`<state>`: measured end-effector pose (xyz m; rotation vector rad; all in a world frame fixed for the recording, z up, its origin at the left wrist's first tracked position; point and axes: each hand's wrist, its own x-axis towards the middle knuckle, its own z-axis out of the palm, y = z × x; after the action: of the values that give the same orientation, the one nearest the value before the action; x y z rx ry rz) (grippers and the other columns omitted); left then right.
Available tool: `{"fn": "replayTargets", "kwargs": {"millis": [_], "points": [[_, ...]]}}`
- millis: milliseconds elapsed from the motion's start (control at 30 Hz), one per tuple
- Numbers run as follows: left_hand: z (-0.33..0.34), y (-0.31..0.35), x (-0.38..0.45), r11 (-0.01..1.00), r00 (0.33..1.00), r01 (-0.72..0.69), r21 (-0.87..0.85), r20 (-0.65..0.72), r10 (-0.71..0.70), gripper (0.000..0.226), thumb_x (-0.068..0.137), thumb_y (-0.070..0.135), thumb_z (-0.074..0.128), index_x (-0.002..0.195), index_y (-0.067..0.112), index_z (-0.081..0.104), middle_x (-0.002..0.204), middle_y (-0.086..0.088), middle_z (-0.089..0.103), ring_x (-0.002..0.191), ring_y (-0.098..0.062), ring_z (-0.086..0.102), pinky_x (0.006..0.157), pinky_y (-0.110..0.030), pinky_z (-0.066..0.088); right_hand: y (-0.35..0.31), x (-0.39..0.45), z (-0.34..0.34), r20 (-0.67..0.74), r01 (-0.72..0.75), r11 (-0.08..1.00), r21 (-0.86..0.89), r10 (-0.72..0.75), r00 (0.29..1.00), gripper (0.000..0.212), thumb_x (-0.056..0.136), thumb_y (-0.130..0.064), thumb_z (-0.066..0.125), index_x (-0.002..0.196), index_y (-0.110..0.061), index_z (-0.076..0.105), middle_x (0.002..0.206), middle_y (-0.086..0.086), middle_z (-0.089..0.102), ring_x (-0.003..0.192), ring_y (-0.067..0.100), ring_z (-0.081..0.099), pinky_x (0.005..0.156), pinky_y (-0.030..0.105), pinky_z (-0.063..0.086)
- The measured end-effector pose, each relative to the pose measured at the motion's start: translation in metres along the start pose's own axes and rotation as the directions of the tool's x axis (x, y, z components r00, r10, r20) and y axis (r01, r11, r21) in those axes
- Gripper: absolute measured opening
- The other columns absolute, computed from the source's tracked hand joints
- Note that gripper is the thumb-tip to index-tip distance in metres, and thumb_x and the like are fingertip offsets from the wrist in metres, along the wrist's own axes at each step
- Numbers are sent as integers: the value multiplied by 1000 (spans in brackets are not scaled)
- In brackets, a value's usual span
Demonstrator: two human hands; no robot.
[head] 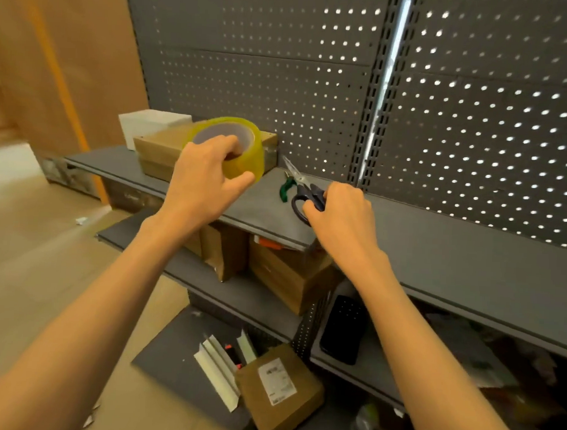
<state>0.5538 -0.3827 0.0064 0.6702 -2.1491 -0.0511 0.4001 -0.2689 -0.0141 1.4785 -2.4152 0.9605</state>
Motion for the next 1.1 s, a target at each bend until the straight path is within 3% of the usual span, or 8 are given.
{"fn": "replayTargets", "kwargs": {"millis": [300, 433, 667, 767, 967, 1100], "points": [[-14, -78, 16, 998, 1000, 19, -58, -5, -19, 22, 76, 31, 56, 80, 10, 54, 75, -3, 52, 71, -20, 46, 67, -30, 30, -52, 31, 45, -10, -38, 999, -26, 38, 999, 30, 91, -29, 53, 68, -13, 42, 62, -2, 38, 53, 12, 35, 44, 24, 22], [-6, -101, 37, 998, 1000, -7, -68, 0, 7, 21, 79, 28, 61, 84, 8, 56, 78, -4, 54, 74, -20, 48, 66, -30, 32, -60, 59, 62, -50, -58, 998, -29, 56, 997, 25, 92, -30, 53, 78, -10, 48, 72, 3, 46, 65, 20, 43, 44, 23, 22], [9, -129, 85, 995, 996, -76, -69, 35, 78, 15, 79, 23, 63, 80, 15, 50, 77, -1, 53, 72, -15, 46, 56, -16, 28, -63, 112, 88, -124, -119, 992, 46, 124, 984, 23, 91, -30, 54, 88, -8, 57, 82, 6, 55, 73, 20, 49, 54, 26, 31], [19, -141, 104, 995, 995, -87, -54, 43, 90, 22, 76, 29, 59, 80, 8, 55, 76, -4, 55, 70, -19, 47, 56, -25, 28, -63, 134, 94, -160, -145, 989, 43, 150, 976, 26, 91, -32, 54, 88, -6, 57, 82, 7, 56, 75, 21, 47, 60, 28, 31], [36, -155, 129, 986, 991, -130, -103, 18, 132, 26, 73, 27, 59, 77, 2, 54, 71, -8, 53, 67, -23, 44, 60, -28, 25, -64, 159, 107, -196, -206, 978, 26, 208, 958, 29, 88, -32, 56, 85, -4, 61, 81, 12, 61, 75, 27, 56, 59, 30, 38], [46, -164, 138, 970, 989, -141, -199, 15, 147, 26, 72, 27, 58, 73, 2, 51, 67, -9, 49, 64, -21, 40, 59, -34, 30, -69, 157, 110, -218, -252, 967, -28, 241, 946, 28, 90, -32, 54, 85, -4, 59, 79, 9, 57, 71, 23, 48, 59, 27, 29]]}}
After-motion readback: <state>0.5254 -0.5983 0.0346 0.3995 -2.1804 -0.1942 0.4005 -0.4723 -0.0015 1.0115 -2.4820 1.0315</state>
